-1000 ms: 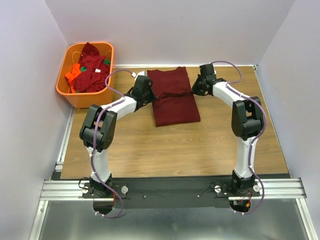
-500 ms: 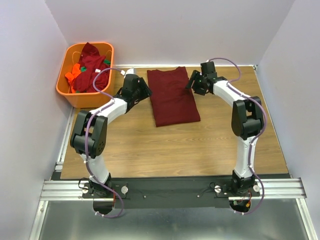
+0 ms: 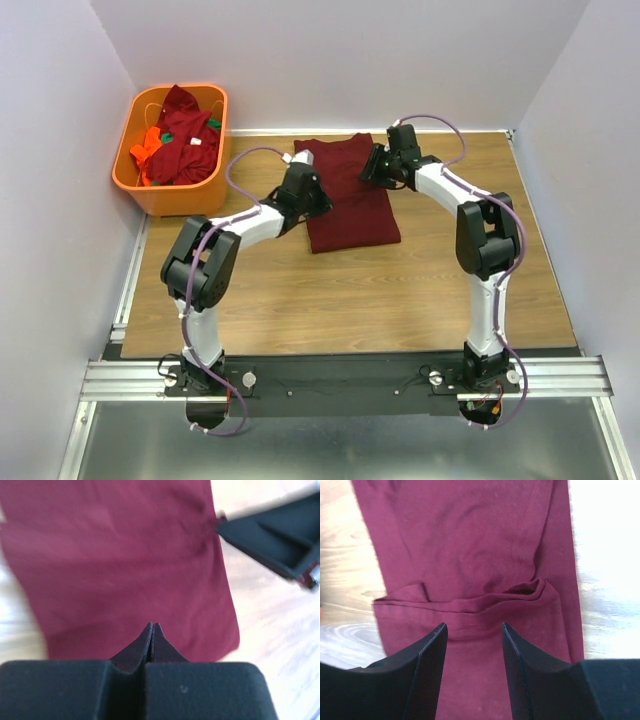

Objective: Fold and stack the t-shirts
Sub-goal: Fold the tshirt

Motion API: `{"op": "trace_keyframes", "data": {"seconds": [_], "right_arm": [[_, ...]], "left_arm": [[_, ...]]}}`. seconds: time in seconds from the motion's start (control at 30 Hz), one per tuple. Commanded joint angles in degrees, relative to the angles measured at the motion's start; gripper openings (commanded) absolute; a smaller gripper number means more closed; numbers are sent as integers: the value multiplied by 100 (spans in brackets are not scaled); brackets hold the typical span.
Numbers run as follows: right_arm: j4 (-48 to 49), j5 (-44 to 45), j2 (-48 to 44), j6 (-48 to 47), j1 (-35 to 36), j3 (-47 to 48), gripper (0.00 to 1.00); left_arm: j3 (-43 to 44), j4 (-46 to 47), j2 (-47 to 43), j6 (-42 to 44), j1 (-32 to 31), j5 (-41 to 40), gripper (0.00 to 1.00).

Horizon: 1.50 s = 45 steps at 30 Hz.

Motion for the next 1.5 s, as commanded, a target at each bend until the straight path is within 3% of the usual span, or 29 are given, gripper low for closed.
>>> {"op": "trace_keyframes", "data": {"seconds": [0.0, 0.23, 0.33, 0.67, 1.07, 1.27, 1.47], "right_arm": [[34, 98, 154, -177, 182, -71, 54], [411, 1195, -836, 209, 393, -1791, 56], [597, 1250, -1216, 420, 402, -2444, 57], [834, 1092, -2165, 895, 402, -4124, 58], [966, 135, -4869, 1273, 613, -6715, 58], [317, 343, -5918, 896, 692, -6499, 57], [96, 905, -5235, 227, 945, -5304, 55]], "left_arm": [[-2, 286, 253, -178, -330, 244, 0], [-606, 383, 342, -459, -682, 7, 0], [-906, 497, 236, -556, -743, -46, 0], [-1986, 778, -238, -873, -1217, -169, 0], [-3639, 1130, -1363, -1628, -2430, -476, 0], [-4140, 1157, -1908, -1857, -2791, -529, 0], [-4282, 903, -2549, -1831, -2809, -705, 0]]}}
